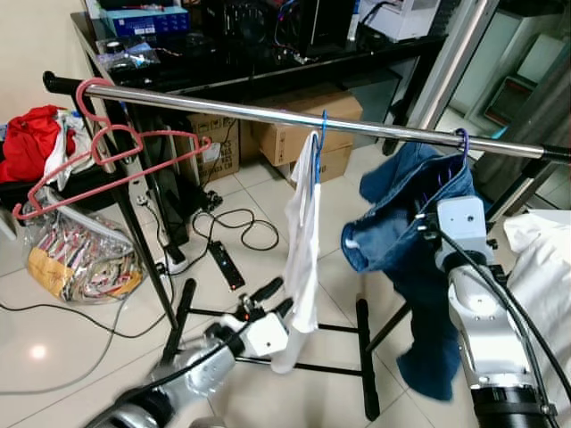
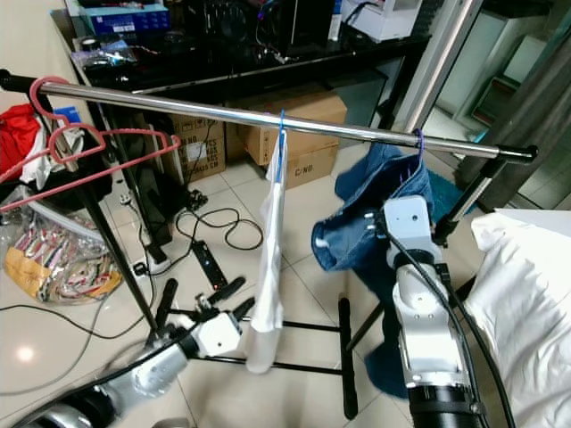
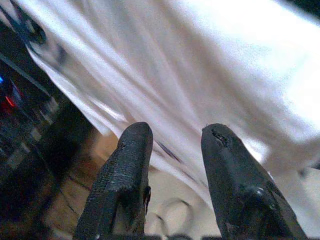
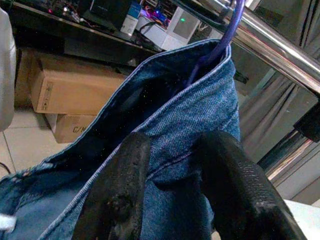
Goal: Hang hanger
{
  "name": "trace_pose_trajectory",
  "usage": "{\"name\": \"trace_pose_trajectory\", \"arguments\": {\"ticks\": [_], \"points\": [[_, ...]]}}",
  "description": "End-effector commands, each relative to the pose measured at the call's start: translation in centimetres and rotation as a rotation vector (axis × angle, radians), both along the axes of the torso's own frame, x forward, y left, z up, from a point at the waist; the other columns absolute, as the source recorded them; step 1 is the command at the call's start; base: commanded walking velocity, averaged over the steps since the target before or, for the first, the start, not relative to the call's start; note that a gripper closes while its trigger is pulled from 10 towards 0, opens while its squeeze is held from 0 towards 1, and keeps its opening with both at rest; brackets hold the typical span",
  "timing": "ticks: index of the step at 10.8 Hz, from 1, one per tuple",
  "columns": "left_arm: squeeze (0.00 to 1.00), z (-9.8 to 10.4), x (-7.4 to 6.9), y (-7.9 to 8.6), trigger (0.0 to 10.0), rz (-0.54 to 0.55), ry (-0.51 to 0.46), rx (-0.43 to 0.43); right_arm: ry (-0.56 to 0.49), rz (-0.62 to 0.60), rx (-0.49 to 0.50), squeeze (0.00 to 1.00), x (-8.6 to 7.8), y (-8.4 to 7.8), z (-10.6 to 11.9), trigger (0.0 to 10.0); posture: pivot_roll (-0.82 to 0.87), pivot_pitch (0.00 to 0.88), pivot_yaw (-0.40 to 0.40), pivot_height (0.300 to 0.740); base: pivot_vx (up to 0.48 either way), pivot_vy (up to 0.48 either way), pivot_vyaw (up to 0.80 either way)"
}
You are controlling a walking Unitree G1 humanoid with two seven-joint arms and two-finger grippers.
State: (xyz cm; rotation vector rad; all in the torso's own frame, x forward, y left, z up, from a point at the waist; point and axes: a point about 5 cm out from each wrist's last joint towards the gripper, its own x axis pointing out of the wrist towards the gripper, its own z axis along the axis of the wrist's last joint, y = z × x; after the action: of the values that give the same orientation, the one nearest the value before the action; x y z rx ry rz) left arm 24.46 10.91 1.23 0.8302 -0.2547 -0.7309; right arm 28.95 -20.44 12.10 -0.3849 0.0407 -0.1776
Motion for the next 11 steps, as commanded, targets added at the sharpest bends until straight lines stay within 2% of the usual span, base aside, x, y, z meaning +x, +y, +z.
{"name": "trace_pose_trajectory", "arguments": {"ticks": [1,3,6,7,8,9,11], "points": [[0.0,0.9,0.3,-0.5,10.0,-0.038,-0.072,-0.011,-0.023,-0.015,-0.017,0.0,0.3,-0.4,0.9,10.0,0.15,0.0,-0.072,0.74,0.0,0.0,0.0],[0.0,3.3,1.0,-0.1,10.0,-0.076,-0.265,-0.039,-0.025,-0.008,-0.024,0.0,0.6,-0.4,0.9,10.0,0.16,0.0,-0.074,0.74,0.0,0.0,0.0],[0.0,3.6,1.0,-0.4,10.0,-0.093,-0.3,-0.045,-0.023,0.006,-0.026,0.0,1.2,-0.1,0.9,10.0,0.17,0.0,-0.078,0.74,0.0,0.0,0.0],[0.0,4.1,1.0,-0.7,10.0,-0.098,-0.327,-0.081,-0.014,0.009,-0.038,0.0,1.3,-0.2,0.7,10.0,0.17,0.0,-0.08,0.74,0.0,0.0,0.0],[0.0,4.8,1.2,-0.8,10.0,-0.086,-0.349,-0.119,0.0,0.01,-0.044,0.0,1.3,-0.3,0.4,10.0,0.17,0.0,-0.081,0.74,0.0,0.0,0.0],[0.0,6.6,2.0,-0.8,10.0,-0.084,-0.407,-0.169,0.013,0.013,-0.05,0.0,1.3,-0.3,0.0,10.0,0.18,0.0,-0.084,0.74,0.0,0.0,0.0],[0.0,8.2,2.2,-1.4,10.0,-0.129,-0.462,-0.205,0.022,0.021,-0.05,0.0,1.3,-0.2,-0.3,10.0,0.18,0.0,-0.086,0.74,0.0,0.0,0.0]]}}
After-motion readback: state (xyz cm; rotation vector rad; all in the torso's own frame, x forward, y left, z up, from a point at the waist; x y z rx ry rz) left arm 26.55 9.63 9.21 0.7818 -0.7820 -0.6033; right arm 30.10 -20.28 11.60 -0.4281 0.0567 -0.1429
